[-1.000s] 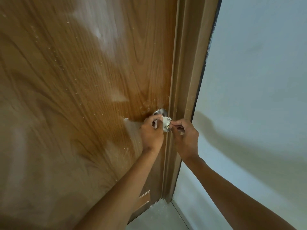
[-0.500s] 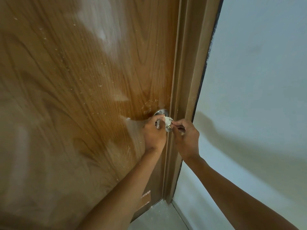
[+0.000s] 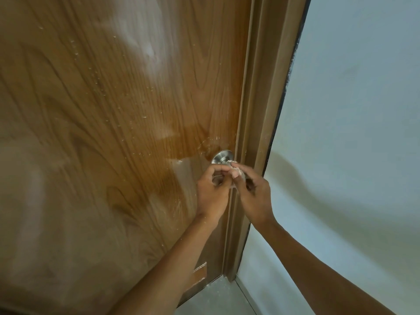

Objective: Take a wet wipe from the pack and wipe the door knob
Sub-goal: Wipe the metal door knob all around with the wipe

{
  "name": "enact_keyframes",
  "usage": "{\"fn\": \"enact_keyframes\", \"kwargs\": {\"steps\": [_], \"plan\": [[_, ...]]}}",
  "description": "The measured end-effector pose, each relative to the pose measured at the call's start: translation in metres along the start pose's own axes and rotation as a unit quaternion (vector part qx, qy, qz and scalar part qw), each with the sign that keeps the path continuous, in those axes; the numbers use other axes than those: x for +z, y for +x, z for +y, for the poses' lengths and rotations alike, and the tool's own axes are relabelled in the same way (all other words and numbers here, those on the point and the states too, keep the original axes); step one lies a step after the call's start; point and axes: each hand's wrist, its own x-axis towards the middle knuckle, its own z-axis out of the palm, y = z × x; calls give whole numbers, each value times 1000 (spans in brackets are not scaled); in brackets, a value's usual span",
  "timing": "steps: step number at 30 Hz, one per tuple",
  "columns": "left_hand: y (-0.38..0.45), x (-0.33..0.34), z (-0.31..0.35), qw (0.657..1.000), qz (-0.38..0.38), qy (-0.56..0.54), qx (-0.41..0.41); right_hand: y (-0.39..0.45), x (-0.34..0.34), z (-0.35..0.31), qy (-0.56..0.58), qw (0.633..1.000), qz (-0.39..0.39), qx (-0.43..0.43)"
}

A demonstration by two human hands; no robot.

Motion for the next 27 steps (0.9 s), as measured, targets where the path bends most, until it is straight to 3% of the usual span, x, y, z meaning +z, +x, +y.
{"fn": "enact_keyframes", "kwargs": {"steps": [3,6,9,15,20,24,27], "plan": [[4,-1,1,1000,-23,0,13,7,-9,-3,-6,999,27,20],[12,-3,2,996,7,74,51,16,-19,-7,-12,995,93,33],[20,-3,3,988,-35,140,57,27,-23,-13,-19,992,120,30],[31,-4,1,984,-69,156,41,48,-11,-19,-84,996,19,-30],[30,-5,3,984,-63,157,49,59,-1,-11,-163,976,-144,-3],[32,-7,3,984,-70,160,45,61,-9,-6,-167,976,-143,0],[34,-7,1,982,-71,170,46,62,-22,-2,-182,979,-92,4]]}}
